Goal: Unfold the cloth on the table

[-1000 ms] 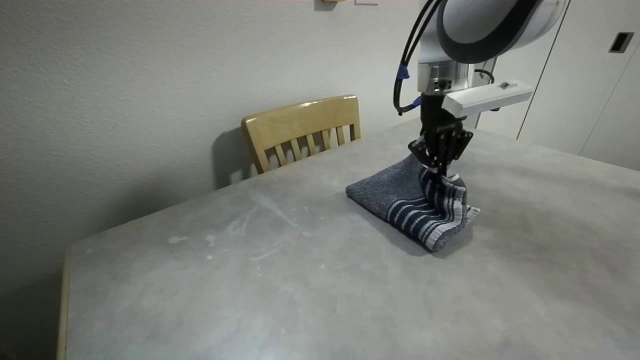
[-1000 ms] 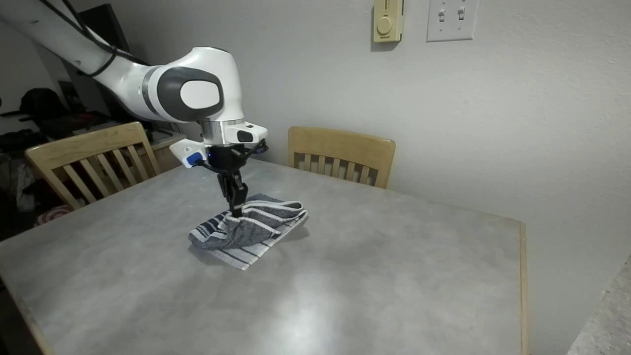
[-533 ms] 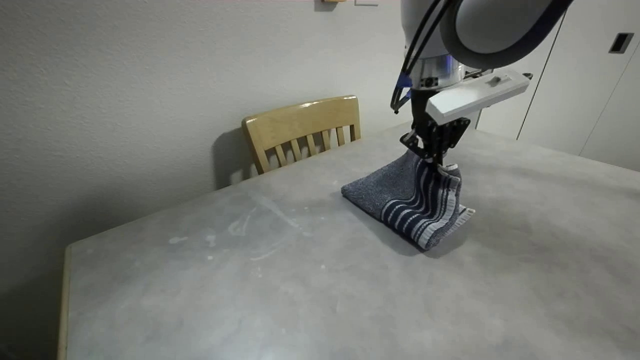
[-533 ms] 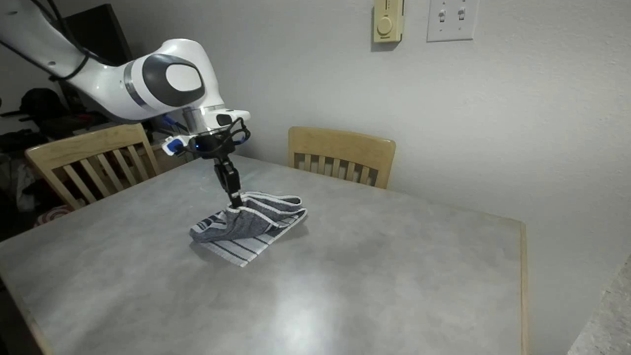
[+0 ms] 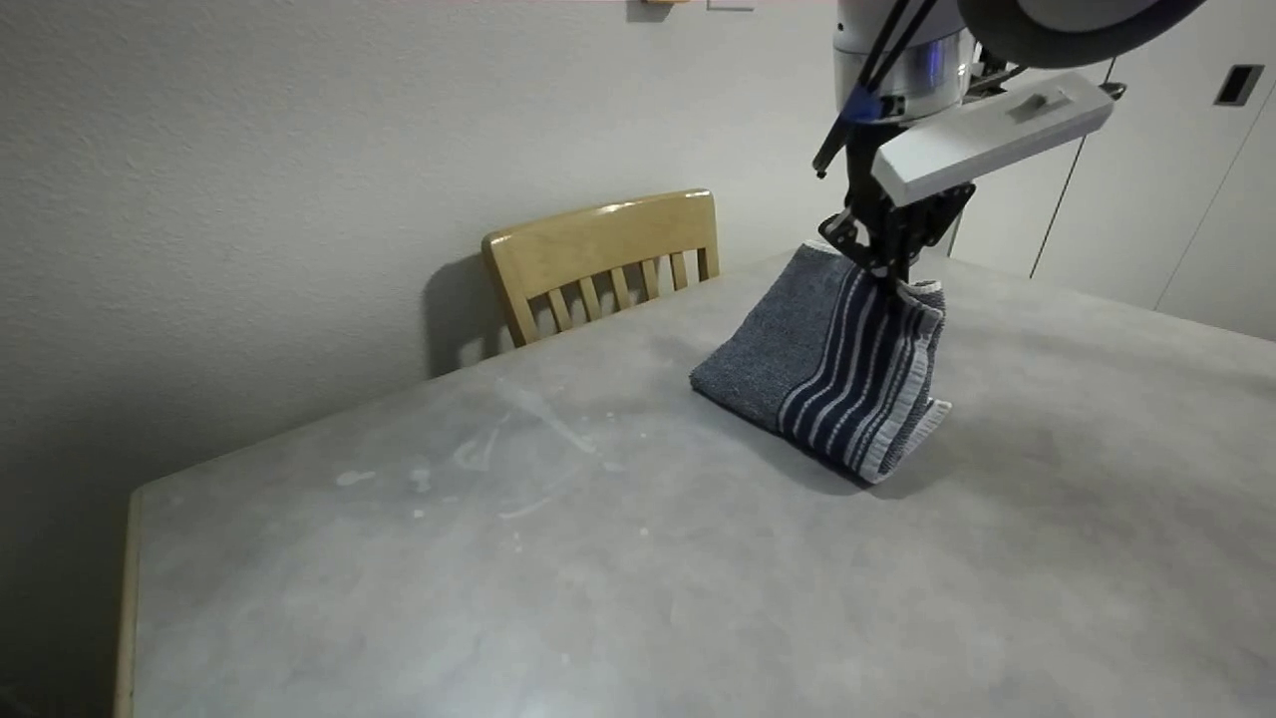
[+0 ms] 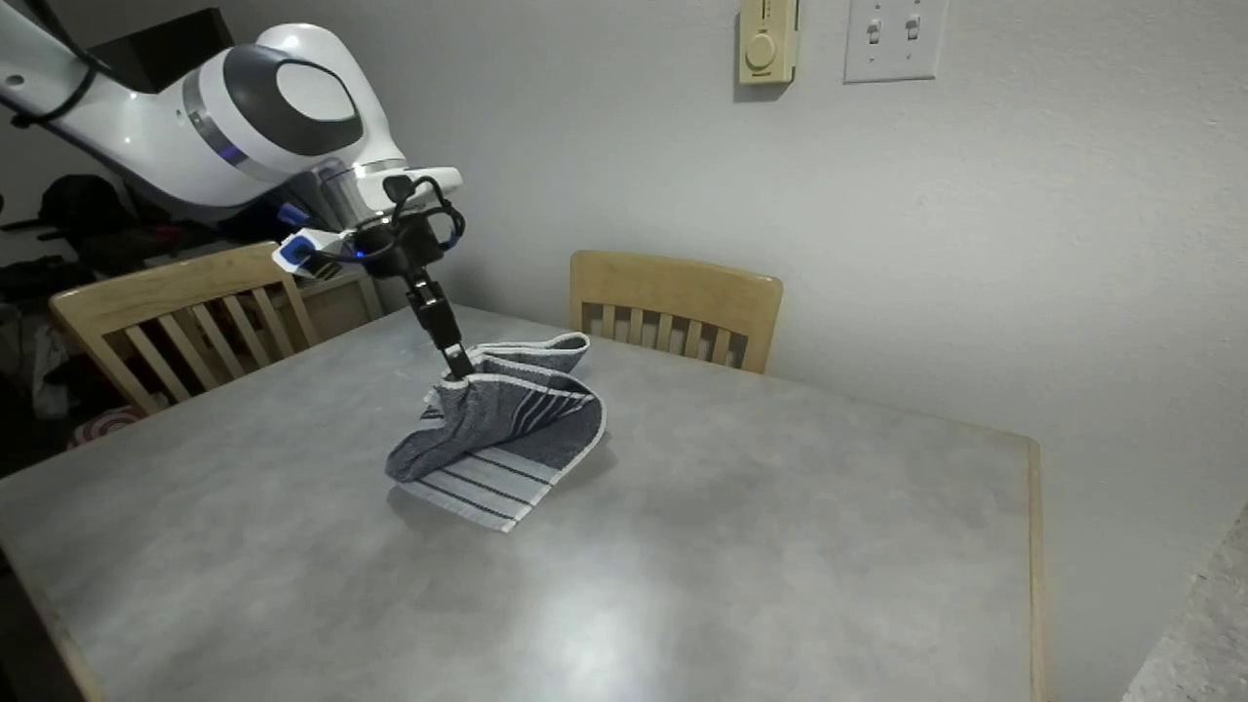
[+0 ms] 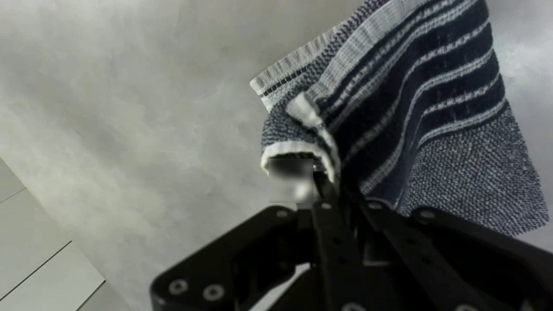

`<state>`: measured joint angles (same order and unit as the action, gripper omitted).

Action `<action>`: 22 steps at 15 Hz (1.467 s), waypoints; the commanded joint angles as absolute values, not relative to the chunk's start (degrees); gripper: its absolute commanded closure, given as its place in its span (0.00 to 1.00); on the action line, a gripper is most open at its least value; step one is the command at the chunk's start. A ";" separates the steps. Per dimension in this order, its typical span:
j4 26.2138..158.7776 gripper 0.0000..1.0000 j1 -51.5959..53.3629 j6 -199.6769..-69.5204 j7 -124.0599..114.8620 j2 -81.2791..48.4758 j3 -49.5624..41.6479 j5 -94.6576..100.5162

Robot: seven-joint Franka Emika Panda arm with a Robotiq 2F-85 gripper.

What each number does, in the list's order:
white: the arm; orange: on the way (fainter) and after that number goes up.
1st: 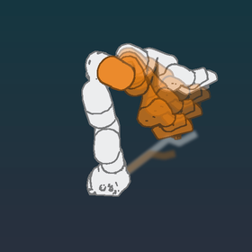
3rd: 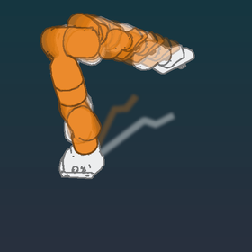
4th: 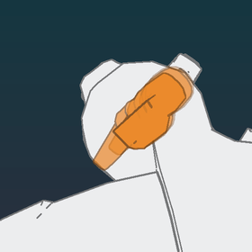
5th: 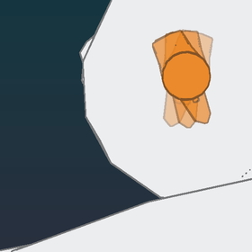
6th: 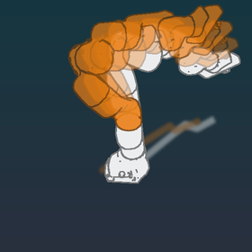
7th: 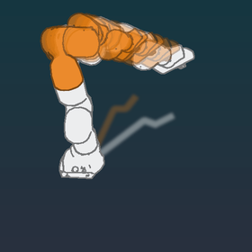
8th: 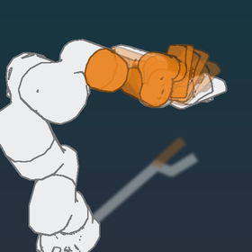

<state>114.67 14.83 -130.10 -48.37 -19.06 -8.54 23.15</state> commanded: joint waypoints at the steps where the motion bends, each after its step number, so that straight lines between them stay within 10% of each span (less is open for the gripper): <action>1: 116.52 0.98 13.22 -128.74 -48.43 -16.80 -6.52 24.06; 22: 116.28 0.98 13.57 -129.16 -45.10 -17.71 -1.96 37.02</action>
<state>115.56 15.05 -129.77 -46.66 -18.38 -2.51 36.37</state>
